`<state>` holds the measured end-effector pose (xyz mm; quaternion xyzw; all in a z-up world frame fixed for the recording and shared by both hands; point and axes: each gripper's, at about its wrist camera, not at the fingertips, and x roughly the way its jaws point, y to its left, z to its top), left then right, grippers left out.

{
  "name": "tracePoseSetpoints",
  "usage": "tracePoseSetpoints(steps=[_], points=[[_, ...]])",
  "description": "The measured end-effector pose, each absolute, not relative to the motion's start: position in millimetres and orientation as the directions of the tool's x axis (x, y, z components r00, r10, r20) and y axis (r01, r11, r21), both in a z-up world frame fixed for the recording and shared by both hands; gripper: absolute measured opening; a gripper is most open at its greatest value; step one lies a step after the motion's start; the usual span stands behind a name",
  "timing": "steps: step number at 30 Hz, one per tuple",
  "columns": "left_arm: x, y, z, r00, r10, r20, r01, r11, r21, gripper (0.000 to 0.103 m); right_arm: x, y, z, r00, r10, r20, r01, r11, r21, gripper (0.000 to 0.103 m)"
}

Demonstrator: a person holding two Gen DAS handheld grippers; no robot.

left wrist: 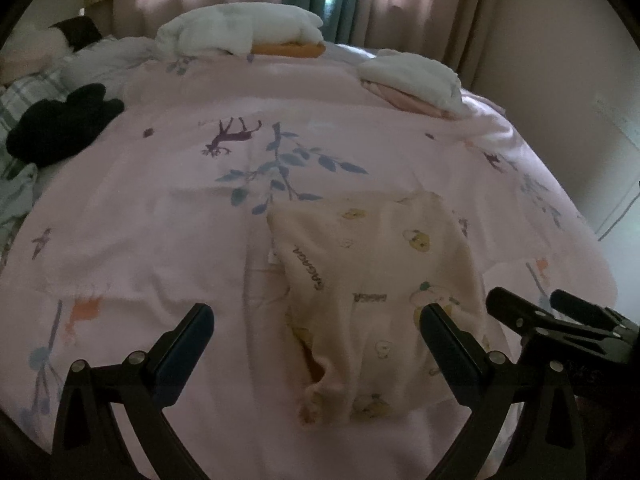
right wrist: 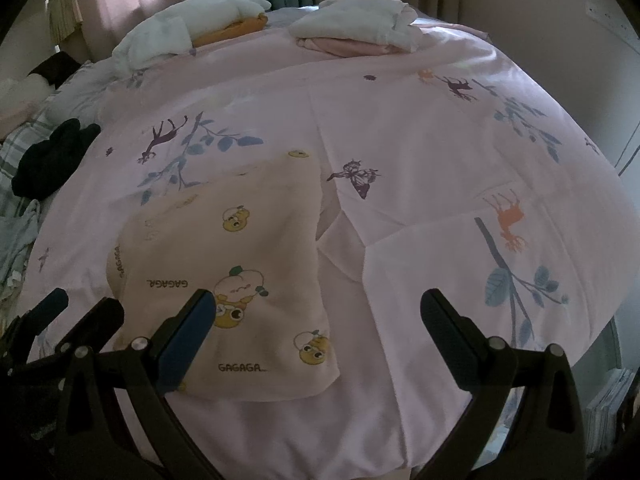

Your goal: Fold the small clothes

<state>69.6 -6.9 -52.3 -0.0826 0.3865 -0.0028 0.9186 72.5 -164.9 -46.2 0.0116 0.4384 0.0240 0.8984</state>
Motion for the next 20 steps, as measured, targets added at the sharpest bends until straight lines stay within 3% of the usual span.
tracePoseSetpoints(steps=[20], points=[[69.7, -10.4, -55.7, 0.706, -0.061, -0.706, -0.051, 0.989, -0.138, 0.101, 75.3, -164.8, -50.3, 0.608, 0.017, -0.794, -0.02, 1.0, 0.006, 0.103]])
